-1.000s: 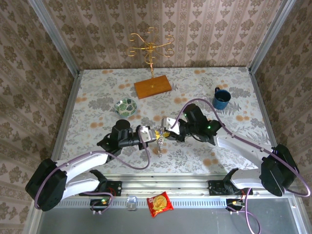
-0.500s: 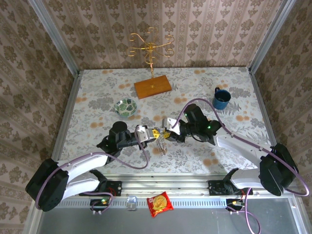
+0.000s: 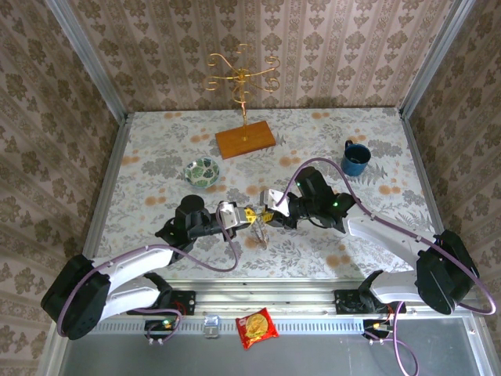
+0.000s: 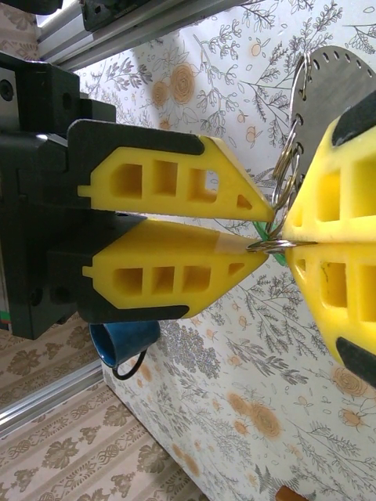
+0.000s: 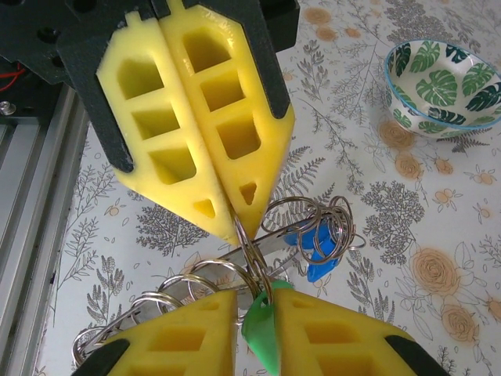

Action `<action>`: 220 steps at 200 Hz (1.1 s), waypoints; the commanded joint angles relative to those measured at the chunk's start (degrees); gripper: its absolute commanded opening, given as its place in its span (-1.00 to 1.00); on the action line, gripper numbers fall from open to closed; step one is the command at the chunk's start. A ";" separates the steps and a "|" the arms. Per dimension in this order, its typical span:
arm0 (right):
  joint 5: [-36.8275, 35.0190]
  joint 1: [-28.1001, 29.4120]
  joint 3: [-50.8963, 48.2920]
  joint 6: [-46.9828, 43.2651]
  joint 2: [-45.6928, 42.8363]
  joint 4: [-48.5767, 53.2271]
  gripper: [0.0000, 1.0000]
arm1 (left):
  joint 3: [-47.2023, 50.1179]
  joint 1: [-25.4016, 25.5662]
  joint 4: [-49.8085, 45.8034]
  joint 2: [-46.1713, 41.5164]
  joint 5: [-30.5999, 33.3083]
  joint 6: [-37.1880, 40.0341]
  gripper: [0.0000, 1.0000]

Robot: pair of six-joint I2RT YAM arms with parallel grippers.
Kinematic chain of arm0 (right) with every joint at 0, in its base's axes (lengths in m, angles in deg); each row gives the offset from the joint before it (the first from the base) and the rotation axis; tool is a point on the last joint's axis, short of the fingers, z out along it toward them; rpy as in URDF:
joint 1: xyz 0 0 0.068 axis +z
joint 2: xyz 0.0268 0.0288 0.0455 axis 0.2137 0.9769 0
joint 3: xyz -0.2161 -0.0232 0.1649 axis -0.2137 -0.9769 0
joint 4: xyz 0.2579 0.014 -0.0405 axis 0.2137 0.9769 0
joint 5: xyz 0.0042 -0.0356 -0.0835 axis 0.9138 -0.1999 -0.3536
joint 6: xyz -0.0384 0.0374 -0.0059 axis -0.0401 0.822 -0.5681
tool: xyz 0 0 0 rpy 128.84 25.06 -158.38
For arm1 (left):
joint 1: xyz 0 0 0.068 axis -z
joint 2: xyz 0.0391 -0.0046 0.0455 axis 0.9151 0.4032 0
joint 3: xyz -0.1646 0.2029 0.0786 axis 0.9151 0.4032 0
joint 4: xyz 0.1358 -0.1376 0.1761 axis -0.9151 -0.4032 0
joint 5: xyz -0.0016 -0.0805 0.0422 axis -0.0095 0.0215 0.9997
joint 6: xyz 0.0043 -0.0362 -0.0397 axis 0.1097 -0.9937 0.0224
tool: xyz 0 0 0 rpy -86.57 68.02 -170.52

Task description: Put the keys on the keyring

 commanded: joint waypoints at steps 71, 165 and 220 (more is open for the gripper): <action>2.64 -1.08 1.77 -0.16 -1.72 1.24 -0.53 | -0.94 -0.28 0.58 0.23 -3.45 1.91 -1.00; 3.73 -0.73 3.10 -1.32 0.72 2.92 -0.80 | -1.46 -0.18 0.42 0.46 -3.76 2.36 -1.00; 4.88 -0.71 3.33 -1.30 1.02 4.18 -0.69 | -1.46 -0.15 0.38 0.58 -3.69 2.54 -1.00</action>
